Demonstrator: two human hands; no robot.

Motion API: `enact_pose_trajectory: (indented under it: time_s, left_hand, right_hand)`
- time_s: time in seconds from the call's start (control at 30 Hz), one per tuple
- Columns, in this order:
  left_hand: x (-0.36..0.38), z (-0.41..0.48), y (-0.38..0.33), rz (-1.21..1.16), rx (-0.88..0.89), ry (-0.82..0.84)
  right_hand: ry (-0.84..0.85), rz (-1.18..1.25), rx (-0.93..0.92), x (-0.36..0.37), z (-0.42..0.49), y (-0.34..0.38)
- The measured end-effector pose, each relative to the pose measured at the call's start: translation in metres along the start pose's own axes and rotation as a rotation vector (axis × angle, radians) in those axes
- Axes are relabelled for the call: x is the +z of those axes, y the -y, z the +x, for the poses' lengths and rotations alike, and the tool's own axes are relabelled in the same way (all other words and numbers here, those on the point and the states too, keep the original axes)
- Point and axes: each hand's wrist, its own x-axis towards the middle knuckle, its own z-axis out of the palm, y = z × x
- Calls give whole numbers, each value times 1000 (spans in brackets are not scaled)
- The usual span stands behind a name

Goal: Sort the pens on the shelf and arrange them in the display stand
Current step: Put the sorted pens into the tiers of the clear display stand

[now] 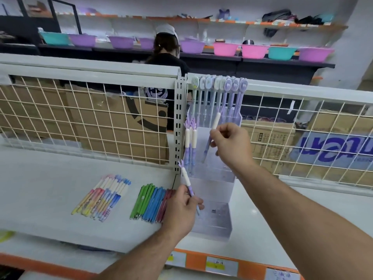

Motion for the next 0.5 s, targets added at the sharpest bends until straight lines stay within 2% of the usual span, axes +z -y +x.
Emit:
enact_pose_trajectory:
  time_s: [0.23,0.5]
  left_hand:
    - [0,1,3,-10,25,3]
    - [0,2,6,-42,46,4]
  right_hand:
    - [13,-84,-25,11,2,-7]
    - [140,-263,-35,20,-3,-19]
